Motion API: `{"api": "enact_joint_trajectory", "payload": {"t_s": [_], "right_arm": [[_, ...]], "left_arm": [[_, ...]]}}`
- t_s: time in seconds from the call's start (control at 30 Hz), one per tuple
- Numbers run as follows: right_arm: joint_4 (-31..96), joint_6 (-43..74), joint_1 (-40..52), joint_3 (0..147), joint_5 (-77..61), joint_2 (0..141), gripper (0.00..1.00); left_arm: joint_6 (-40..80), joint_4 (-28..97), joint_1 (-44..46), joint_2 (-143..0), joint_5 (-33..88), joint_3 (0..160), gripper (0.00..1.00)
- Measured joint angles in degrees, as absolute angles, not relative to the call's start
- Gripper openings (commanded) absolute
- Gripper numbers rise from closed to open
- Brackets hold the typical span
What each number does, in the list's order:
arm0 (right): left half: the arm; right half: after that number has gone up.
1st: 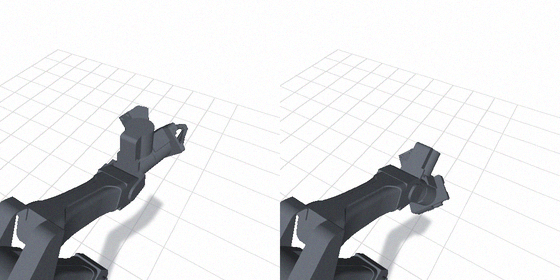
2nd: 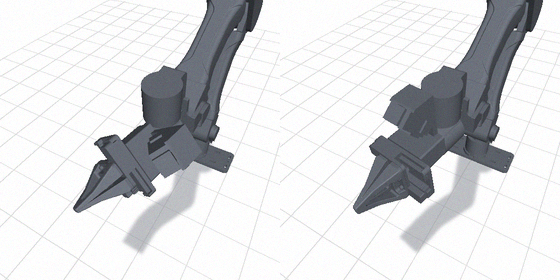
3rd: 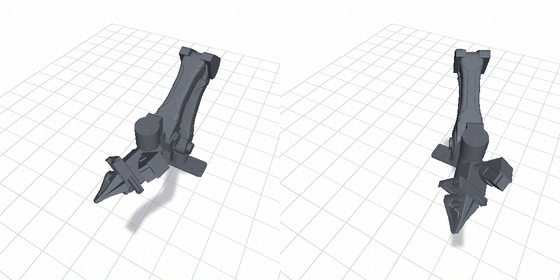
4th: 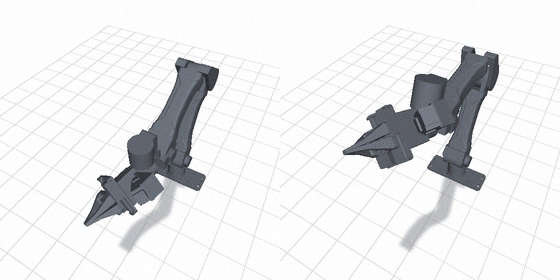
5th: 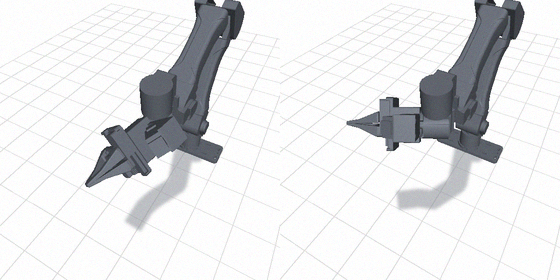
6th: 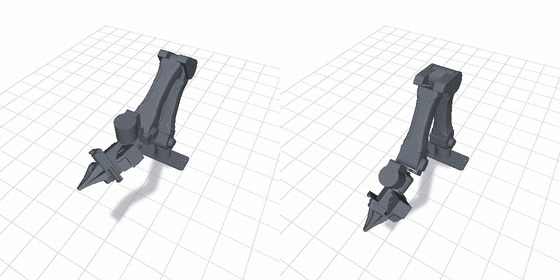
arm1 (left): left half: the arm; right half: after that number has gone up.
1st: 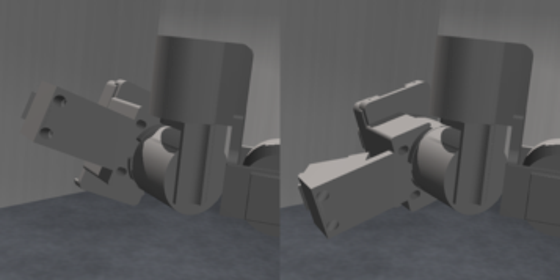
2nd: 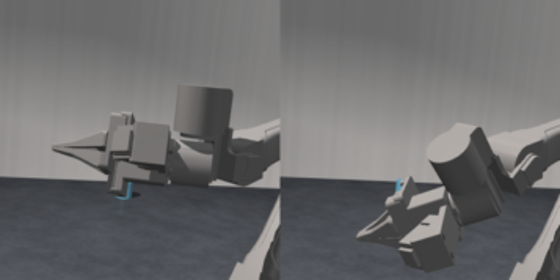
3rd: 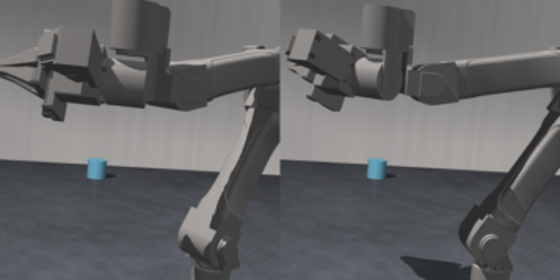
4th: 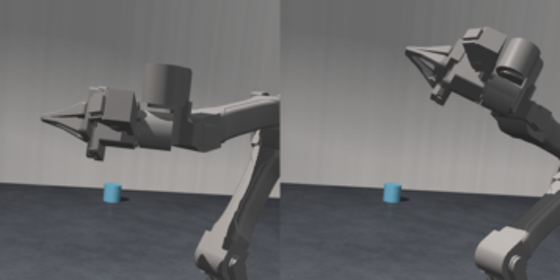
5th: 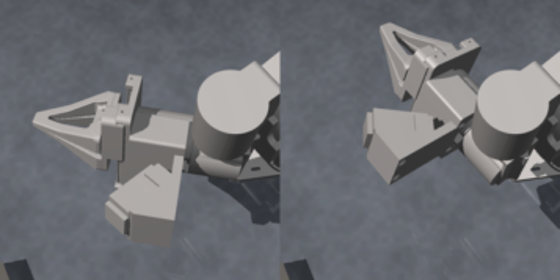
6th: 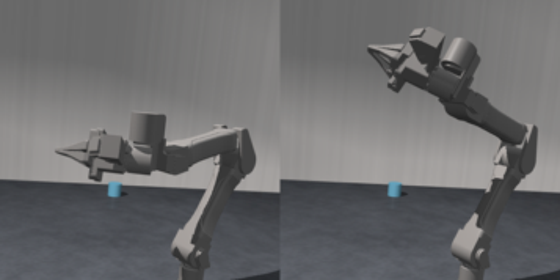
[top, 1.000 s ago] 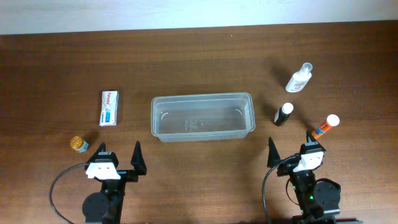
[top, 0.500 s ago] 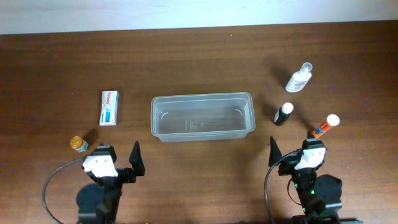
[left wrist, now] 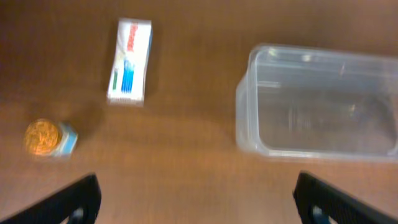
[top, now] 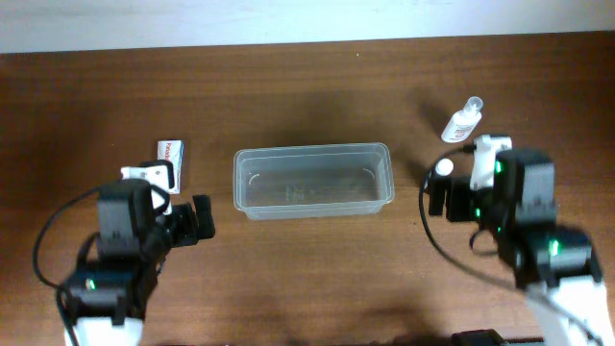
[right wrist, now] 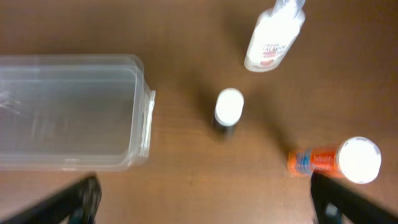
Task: Pack container
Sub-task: 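Reach the right gripper to the dark brown bottle and grasp it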
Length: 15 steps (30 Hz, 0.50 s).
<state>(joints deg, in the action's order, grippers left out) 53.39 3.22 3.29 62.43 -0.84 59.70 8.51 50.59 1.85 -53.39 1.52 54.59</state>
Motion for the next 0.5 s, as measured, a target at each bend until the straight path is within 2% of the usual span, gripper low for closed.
{"api": "enact_joint_trajectory", "payload": {"t_s": [0.1,0.17,0.5], "right_arm": [[60.90,3.22,3.29,72.36,-1.56,69.17,0.98],[61.34,4.14,3.22,75.75,-1.10,72.99,0.98],[61.30,9.91,-0.67,77.47,1.06,91.37,0.99]], "left_arm": [[8.08,57.89,1.85,-59.59,1.52,62.54,0.99],[7.22,58.57,1.85,-61.76,1.50,65.04,0.99],[6.59,59.33,1.85,-68.01,1.50,65.58,0.99]]}}
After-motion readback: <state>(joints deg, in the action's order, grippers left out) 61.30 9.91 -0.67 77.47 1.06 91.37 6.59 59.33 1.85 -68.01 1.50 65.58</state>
